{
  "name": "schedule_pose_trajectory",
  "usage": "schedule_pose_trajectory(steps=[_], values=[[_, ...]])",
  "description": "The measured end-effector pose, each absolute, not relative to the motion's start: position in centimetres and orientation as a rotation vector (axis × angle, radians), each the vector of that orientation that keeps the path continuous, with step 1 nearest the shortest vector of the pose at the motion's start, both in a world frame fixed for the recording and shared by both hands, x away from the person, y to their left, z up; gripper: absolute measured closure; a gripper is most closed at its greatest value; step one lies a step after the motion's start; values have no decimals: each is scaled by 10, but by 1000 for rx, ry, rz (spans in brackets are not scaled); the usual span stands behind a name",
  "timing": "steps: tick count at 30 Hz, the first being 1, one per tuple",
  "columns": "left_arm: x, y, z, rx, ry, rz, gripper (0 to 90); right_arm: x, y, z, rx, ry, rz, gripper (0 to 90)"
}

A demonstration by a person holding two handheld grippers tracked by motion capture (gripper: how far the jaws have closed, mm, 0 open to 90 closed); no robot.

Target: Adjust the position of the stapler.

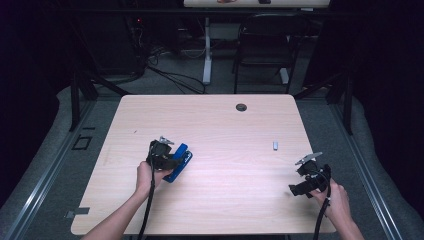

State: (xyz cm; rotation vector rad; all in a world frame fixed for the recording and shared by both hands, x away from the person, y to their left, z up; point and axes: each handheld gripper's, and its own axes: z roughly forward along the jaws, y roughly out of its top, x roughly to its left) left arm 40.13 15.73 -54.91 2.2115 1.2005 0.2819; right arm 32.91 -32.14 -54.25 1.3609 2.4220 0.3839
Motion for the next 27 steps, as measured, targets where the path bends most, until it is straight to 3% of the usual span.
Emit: schedule_pose_trajectory(steps=[27], values=[[392,155,-530,2249,993,291,665,328,-322,-541,1357,2422,400,19]])
